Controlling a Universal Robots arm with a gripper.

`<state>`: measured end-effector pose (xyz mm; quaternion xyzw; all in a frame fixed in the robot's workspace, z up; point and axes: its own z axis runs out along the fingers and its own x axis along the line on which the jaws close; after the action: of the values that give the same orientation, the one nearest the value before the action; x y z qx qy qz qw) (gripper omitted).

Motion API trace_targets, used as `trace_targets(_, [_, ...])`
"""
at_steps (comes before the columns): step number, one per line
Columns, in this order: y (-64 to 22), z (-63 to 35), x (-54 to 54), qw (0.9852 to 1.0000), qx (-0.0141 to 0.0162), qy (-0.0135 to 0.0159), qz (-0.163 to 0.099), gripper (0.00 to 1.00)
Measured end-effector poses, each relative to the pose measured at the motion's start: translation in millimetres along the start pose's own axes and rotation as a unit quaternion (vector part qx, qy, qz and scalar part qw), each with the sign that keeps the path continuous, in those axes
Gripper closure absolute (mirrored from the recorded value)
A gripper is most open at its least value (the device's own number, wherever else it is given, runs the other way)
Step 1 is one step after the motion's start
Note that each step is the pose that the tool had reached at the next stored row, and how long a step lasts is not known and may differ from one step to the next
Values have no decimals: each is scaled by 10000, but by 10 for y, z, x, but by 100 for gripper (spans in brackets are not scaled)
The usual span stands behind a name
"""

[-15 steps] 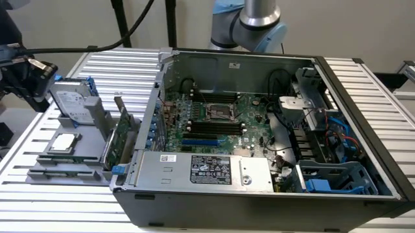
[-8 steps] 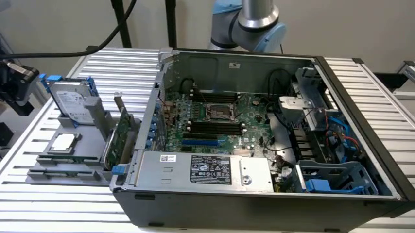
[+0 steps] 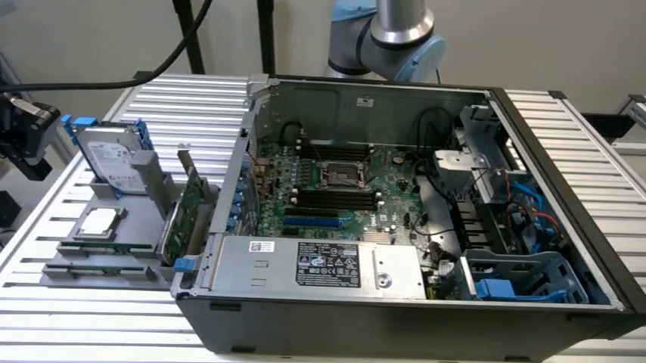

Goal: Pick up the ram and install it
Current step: 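Pick up the ram and move it above insertion slot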

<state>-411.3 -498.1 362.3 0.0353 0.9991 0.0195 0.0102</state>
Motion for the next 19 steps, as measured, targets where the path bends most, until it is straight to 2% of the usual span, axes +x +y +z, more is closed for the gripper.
trace_targets(15, [0, 0, 0, 10000, 1, 1, -13, 100])
trace_targets(19, [0, 13, 0, 9994, -7, 14, -356, 100])
